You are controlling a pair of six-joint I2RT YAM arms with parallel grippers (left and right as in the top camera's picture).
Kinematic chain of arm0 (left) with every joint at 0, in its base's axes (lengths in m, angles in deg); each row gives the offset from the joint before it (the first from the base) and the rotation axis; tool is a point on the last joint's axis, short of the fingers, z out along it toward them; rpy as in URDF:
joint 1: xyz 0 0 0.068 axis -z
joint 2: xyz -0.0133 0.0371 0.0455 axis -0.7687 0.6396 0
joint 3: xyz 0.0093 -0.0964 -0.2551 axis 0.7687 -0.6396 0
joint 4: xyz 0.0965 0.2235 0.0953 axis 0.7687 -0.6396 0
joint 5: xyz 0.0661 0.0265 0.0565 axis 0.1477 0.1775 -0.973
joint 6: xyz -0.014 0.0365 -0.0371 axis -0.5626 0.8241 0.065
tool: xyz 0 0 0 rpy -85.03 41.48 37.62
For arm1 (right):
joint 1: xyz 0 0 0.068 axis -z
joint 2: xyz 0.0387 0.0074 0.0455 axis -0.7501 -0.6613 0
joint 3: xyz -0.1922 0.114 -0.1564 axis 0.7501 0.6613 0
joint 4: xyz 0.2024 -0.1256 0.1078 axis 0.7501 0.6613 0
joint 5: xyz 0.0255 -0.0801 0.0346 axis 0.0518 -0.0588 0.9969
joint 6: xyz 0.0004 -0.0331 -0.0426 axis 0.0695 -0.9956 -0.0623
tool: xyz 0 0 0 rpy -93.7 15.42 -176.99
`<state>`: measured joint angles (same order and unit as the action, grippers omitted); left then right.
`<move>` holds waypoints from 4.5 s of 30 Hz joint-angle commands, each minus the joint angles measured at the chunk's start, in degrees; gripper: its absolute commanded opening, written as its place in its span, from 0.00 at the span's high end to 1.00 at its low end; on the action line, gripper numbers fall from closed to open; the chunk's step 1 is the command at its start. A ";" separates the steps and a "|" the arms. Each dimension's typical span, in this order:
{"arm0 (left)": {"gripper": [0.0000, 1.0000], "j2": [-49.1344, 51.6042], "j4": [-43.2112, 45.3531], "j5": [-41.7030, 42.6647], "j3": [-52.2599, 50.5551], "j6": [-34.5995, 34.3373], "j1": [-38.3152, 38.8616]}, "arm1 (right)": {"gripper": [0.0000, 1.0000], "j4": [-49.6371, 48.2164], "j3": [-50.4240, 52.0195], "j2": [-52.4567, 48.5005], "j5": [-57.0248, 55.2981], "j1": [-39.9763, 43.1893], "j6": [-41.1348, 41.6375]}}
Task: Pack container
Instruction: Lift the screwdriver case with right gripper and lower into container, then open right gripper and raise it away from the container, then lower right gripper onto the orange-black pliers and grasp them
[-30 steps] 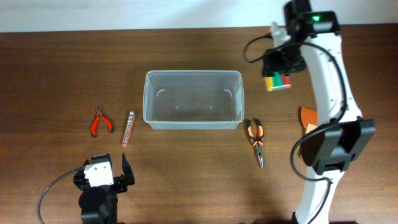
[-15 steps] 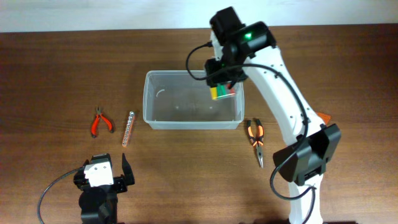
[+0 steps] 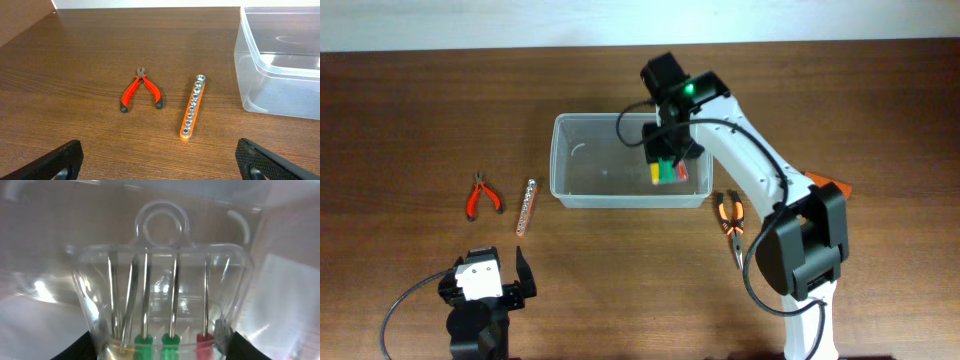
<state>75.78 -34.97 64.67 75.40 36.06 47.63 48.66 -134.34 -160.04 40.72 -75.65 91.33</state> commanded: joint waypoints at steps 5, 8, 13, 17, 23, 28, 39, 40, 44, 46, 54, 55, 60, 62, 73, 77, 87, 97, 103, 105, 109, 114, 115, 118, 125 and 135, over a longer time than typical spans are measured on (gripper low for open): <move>0.01 -0.39 0.31 0.17 -0.48 1.09 -0.28 | 0.45 -6.47 9.90 1.11 -1.03 -0.37 0.96; 0.01 -0.39 0.31 0.17 -0.48 1.09 -0.28 | 0.44 -7.93 11.67 1.07 -1.03 -0.33 0.94; 0.01 -0.39 0.31 0.17 -0.48 1.09 -0.28 | 0.32 -9.31 12.15 1.07 -1.05 -0.33 0.92; 0.01 -0.39 0.31 0.17 -0.48 1.09 -0.28 | 0.28 -10.10 12.13 1.07 -1.01 -0.33 0.92; 0.01 -0.39 0.31 0.17 -0.48 1.09 -0.28 | 0.22 -8.48 8.90 1.09 -0.83 -0.33 0.68; 0.01 -0.39 0.31 0.17 -0.48 1.11 -0.28 | 0.22 -6.01 3.54 1.09 -0.83 -0.31 0.46; 0.01 -0.39 0.31 0.17 -0.48 1.09 -0.28 | 0.22 17.05 -21.11 1.09 -8.22 4.17 -2.01; 0.01 -0.39 0.31 0.17 -0.48 1.09 -0.28 | 0.22 18.71 -22.56 1.11 -8.22 5.38 -3.10; 0.01 -0.39 0.31 0.17 -0.48 1.09 -0.28 | 0.21 23.23 -25.57 1.22 -8.22 11.13 -11.02; 0.01 -0.39 0.31 0.17 -0.48 1.11 -0.28 | 0.19 24.70 -25.55 1.22 -8.20 13.70 -14.49; 0.01 -0.39 0.31 0.17 -0.48 1.09 -0.28 | 0.17 25.75 -25.51 2.54 -8.68 17.25 -18.69; 0.01 -0.39 0.31 0.17 -0.48 1.09 -0.28 | 0.17 25.55 -25.49 3.02 -9.11 16.94 -18.67; 0.01 -0.39 0.31 0.17 -0.48 1.11 -0.28 | 0.16 25.03 -25.46 5.33 -11.85 15.80 -18.67; 0.01 -0.39 0.31 0.17 -0.48 1.09 -0.28 | 0.16 25.11 -25.46 5.53 -11.80 15.85 -18.64; 0.01 -0.39 0.31 0.17 -0.48 1.09 -0.28 | 0.11 20.92 -25.35 11.13 -9.20 15.82 -20.17; 0.01 -0.39 0.31 0.17 -0.48 1.09 -0.28 | 0.11 20.90 -25.33 13.44 -9.79 15.96 -20.81; 0.01 -0.39 0.31 0.17 -0.48 1.09 -0.28 | 0.06 15.72 -10.49 14.03 -10.47 19.06 -21.55; 0.01 -0.39 0.31 0.17 -0.48 1.11 -0.28 | 0.07 3.15 14.95 14.05 -5.53 24.17 -20.59; 0.01 -0.39 0.31 0.17 -0.48 1.09 -0.28 | 0.07 -3.06 25.68 14.05 -5.33 22.05 -20.79; 0.01 -0.39 0.31 0.17 -0.48 1.09 -0.28 | 0.07 -4.83 28.11 14.05 -5.33 20.83 -20.76; 0.01 -0.39 0.31 0.17 -0.48 1.09 -0.28 | 0.07 -6.97 31.19 14.03 -5.35 19.15 -20.33; 0.01 -0.39 0.31 0.17 -0.48 1.09 -0.28 | 0.11 -8.02 33.68 14.03 -5.35 19.52 -18.99; 0.01 -0.39 0.31 0.17 -0.48 1.09 -0.28 | 0.12 -8.20 34.18 14.03 -5.33 19.67 -18.71; 0.01 -0.39 0.31 0.17 -0.48 1.09 -0.28 | 0.12 -9.49 36.22 13.99 -5.07 19.98 -18.38; 0.01 -0.39 0.31 0.17 -0.48 1.11 -0.28 | 0.12 -11.30 37.77 13.99 -4.90 19.96 -18.43; 0.01 -0.39 0.31 0.17 -0.48 1.11 -0.28 | 0.22 -11.41 37.77 13.94 -4.11 19.93 -18.40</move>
<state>75.78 -34.97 64.65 75.40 36.06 47.63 37.60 -96.83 -146.22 35.50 -55.93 72.47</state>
